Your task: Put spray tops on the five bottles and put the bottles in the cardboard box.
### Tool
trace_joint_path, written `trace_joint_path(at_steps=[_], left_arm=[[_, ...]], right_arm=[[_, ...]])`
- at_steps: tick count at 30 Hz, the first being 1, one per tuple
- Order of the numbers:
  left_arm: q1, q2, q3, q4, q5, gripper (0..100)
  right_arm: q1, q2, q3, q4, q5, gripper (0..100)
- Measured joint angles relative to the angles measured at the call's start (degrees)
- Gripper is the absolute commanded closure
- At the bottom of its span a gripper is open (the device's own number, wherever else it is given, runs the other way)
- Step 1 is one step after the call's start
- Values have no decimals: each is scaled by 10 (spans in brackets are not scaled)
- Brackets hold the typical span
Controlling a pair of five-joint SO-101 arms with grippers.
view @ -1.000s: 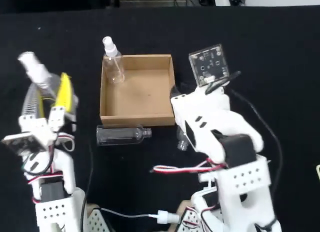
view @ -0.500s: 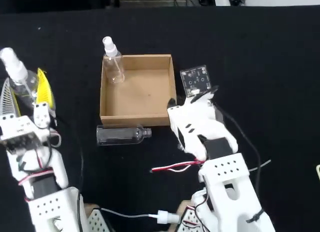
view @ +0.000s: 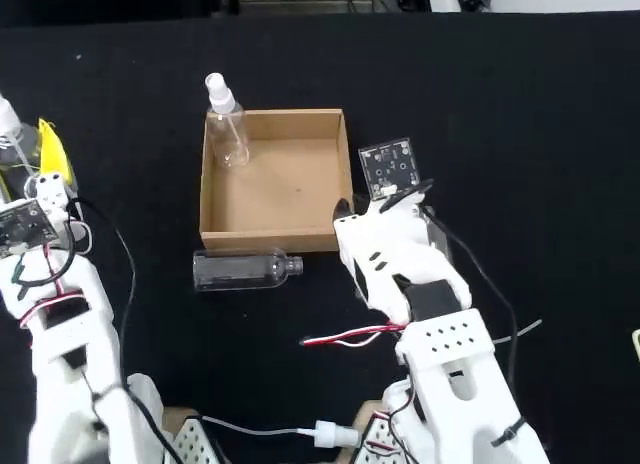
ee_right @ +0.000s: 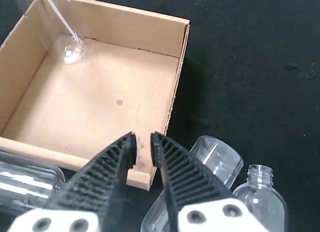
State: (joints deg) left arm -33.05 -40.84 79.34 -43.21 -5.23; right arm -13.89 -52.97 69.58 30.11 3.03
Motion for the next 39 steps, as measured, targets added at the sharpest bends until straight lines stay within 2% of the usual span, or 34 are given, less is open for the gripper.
trace_joint_path(at_steps=[7,12,24,29,39], left_arm=[[-66,249,-94,-93,0,971],[-113,410,-114,-236,0,971],[-151,666,-137,-460,0,967],[-150,720,-150,-498,2,966],[-151,738,-164,-505,3,955]], right_arm=[[0,0,0,-1,0,959],[0,0,0,-2,0,959],[0,0,0,-2,0,959],[0,0,0,-2,0,959],[0,0,0,-2,0,959]])
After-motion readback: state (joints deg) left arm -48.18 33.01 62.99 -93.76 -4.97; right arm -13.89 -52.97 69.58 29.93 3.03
